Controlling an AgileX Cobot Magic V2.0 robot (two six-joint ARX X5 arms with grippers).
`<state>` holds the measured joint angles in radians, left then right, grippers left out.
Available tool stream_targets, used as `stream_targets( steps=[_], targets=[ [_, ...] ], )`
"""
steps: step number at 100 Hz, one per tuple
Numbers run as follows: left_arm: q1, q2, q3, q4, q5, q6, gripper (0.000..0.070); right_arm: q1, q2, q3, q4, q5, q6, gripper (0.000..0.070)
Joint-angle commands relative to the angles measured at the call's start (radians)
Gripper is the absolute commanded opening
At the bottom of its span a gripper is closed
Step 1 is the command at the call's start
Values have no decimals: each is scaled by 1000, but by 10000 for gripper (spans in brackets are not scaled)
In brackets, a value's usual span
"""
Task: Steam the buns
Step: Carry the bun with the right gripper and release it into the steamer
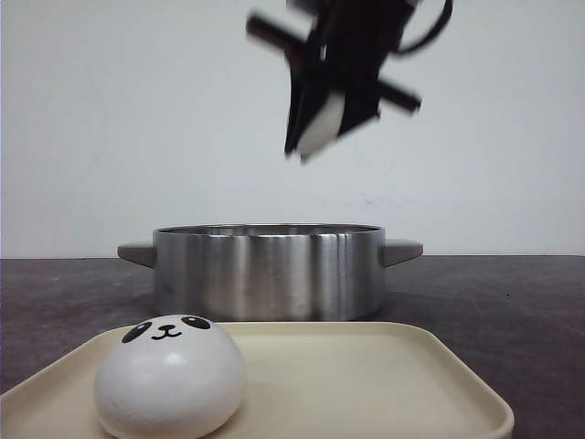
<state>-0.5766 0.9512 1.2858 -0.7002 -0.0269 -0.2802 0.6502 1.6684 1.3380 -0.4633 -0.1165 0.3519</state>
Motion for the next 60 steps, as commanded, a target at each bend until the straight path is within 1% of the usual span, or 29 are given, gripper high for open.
stream_targets(
  steps=[1,10,13,16,23,29,41,50,60],
  targets=[
    [-7,13,21,8,0,6,557,2,59,12,21,-42,-18,12],
    [-7,18,21,-3,0,6,557,-7,120,12,28,-97,-20,15],
    [-7,20,21,-9,0,6,557,-9,137,12,28,-102,-19,31],
    [-7,22,21,-15,0,6,557,-11,150,12,25,-102,-19,77],
    [-7,23,21,-38,0,6,557,-12,177,12,25,-101,-19,232],
    [-7,24,21,-55,0,8,557,-12,190,12,22,-100,-19,322],
    [-7,24,21,-85,-1,12,557,-12,200,12,22,-63,-20,432],
    [-7,24,20,-101,-3,25,557,-12,200,12,26,-37,-20,492],
    [-7,26,20,-121,-3,32,557,-19,200,13,32,-34,-20,563]
  ],
)
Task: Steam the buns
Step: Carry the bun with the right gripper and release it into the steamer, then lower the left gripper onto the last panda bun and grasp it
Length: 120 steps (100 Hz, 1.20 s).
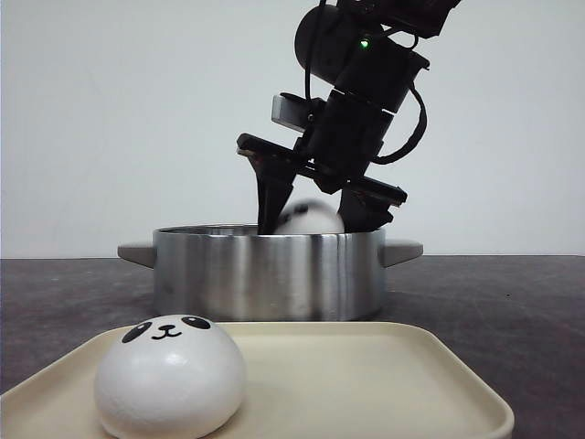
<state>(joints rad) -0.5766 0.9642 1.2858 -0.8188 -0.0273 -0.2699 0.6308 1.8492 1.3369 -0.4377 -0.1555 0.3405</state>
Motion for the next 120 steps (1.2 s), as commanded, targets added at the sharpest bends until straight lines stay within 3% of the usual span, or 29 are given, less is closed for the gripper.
stream_targets(
  steps=[1,25,31,45,68,94,120],
  targets=[
    [-7,14,20,-5,-3,22,557,-1,19,14,7,5,-9,569],
    [-7,23,-27,-50,-2,21,557,-37,8,33,-26,-2,-10,554],
    [-8,23,-63,-52,1,13,557,-44,-9,53,-54,-2,-16,424],
    [-35,23,-196,-39,20,-33,557,-46,-111,90,-77,2,-47,0],
    [-130,60,-424,78,159,-134,557,-26,-379,121,-53,3,-56,1],
    [-240,237,-450,174,159,-151,557,-10,-608,122,-5,48,-57,1],
    [-291,417,-450,235,159,-170,557,-10,-669,122,-47,51,-57,1]
  ],
)
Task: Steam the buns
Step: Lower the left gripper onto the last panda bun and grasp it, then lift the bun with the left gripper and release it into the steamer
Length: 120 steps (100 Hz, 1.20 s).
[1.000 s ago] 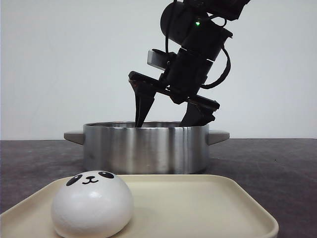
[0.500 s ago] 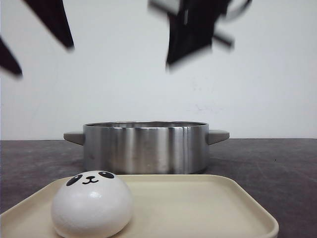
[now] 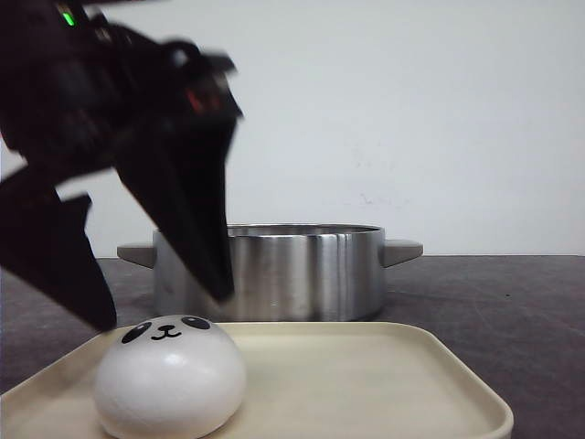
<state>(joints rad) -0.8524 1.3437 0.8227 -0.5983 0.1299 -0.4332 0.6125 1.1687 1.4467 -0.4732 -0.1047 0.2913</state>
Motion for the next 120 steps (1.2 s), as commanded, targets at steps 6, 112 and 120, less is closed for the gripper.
stream_targets(
  steps=[6,112,120],
  targets=[
    [-20,67,13,23,1,-7,557,8,12,12,-27,0,-8,1],
    [27,-17,307,204,-364,372,9,8,13,12,-60,-2,-42,1],
    [63,3,329,294,-365,424,8,8,13,12,-60,-2,-44,1]
  ],
)
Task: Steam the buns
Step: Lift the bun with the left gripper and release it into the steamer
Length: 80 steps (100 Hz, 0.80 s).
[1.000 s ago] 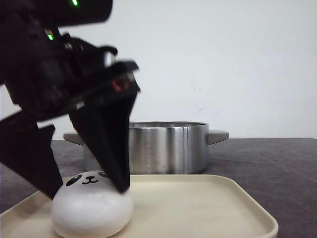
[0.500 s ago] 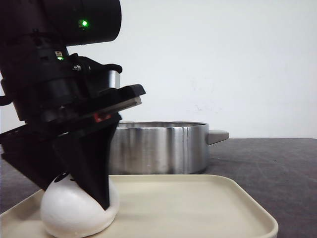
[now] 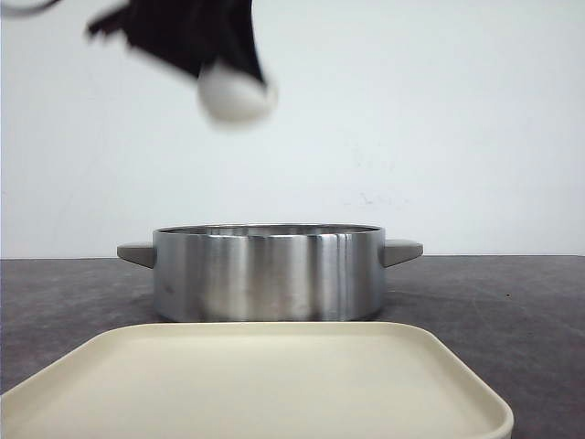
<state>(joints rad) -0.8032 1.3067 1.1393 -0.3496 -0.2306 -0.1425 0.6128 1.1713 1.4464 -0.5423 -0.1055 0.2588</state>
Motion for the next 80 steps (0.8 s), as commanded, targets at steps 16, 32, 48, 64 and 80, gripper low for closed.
stream_targets(
  steps=[16,32,48,64,80],
  targets=[
    [93,113,17,94,2,95,7,8,10,13,8,-1,-16,1],
    [146,211,17,88,112,84,8,8,11,13,1,-1,-30,1],
    [162,307,17,117,166,78,10,8,14,12,-14,1,-32,1],
    [162,369,17,110,172,70,235,8,18,12,-16,1,-38,1],
    [162,385,17,105,171,71,518,8,18,12,-18,1,-41,1]
  ],
)
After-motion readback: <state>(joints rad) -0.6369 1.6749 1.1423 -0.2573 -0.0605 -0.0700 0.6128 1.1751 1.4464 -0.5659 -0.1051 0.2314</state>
